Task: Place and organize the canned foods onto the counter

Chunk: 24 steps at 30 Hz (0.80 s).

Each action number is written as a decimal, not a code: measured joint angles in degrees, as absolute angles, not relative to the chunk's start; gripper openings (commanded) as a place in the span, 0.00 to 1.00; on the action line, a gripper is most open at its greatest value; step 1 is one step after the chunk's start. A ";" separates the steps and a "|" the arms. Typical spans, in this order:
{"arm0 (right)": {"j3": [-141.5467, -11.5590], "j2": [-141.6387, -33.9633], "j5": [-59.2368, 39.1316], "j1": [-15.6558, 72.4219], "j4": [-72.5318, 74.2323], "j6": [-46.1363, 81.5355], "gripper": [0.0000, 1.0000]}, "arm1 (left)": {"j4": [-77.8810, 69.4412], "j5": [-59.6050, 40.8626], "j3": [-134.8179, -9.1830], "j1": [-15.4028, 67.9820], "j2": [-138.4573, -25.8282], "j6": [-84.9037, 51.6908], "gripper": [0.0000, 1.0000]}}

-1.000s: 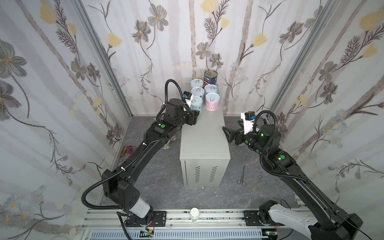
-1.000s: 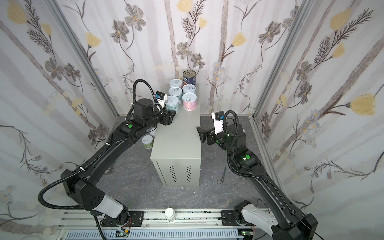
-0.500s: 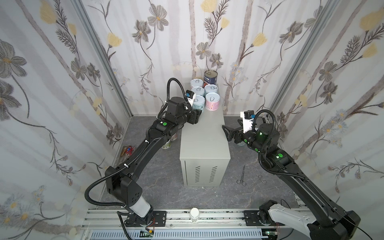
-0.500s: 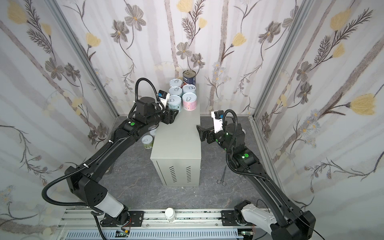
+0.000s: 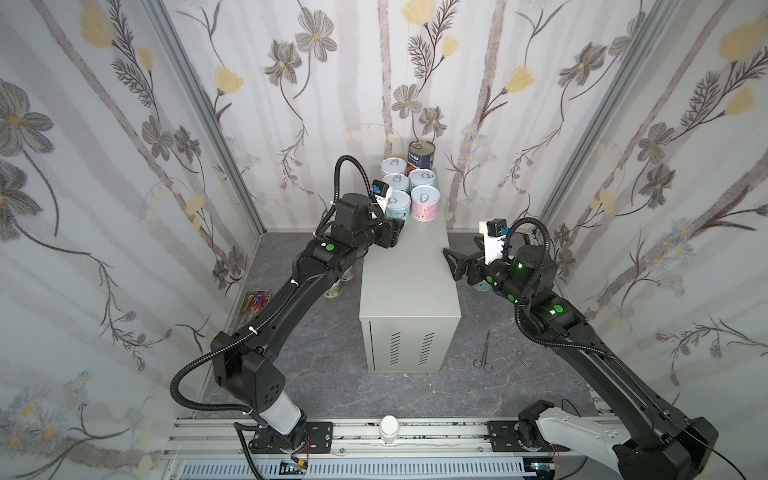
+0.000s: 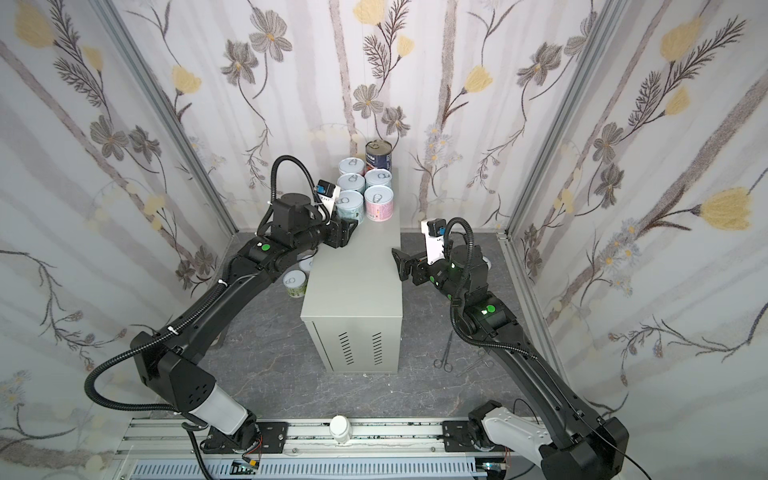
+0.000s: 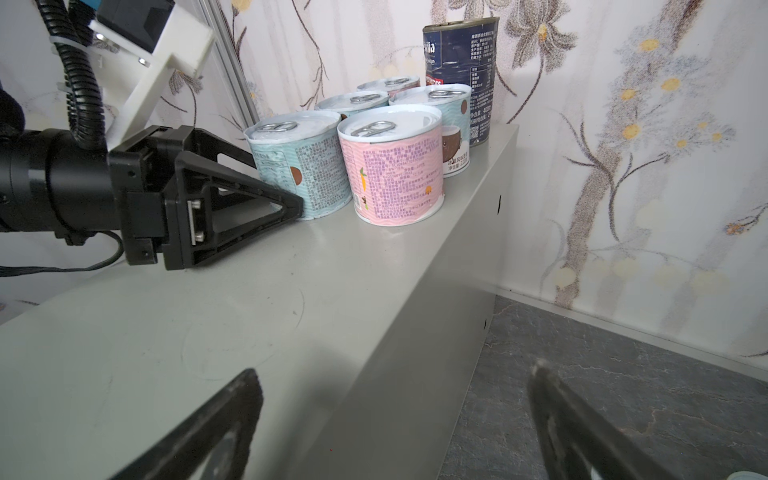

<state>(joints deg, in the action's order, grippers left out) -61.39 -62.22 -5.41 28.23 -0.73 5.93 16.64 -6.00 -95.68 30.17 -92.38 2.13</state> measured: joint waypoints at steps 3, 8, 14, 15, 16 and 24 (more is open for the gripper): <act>-61.41 -62.22 -5.39 28.23 -0.75 5.93 1.00 | 16.58 -5.93 -95.68 30.17 -92.42 2.13 0.71; -61.45 -62.22 -5.39 28.23 -0.78 5.91 1.00 | 16.49 -5.76 -95.68 30.17 -92.51 2.15 0.71; -61.78 -62.35 -5.21 28.23 -1.15 5.56 1.00 | 16.32 -5.58 -95.68 30.17 -92.62 2.17 0.71; -61.93 -62.46 -5.21 28.23 -1.30 5.50 1.00 | 16.14 -5.56 -95.68 30.17 -92.68 2.24 0.71; -62.04 -62.57 -5.21 28.23 -1.39 5.50 1.00 | 16.05 -5.54 -95.68 30.17 -92.75 2.46 0.71; -62.46 -62.94 -5.17 28.23 -1.69 5.50 1.00 | 15.18 -5.32 -95.68 30.17 -93.08 2.68 0.71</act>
<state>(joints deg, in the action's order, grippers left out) -62.46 -62.94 -5.17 28.23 -1.69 5.50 15.18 -5.32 -95.68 30.17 -93.08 2.68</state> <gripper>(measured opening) 0.996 0.707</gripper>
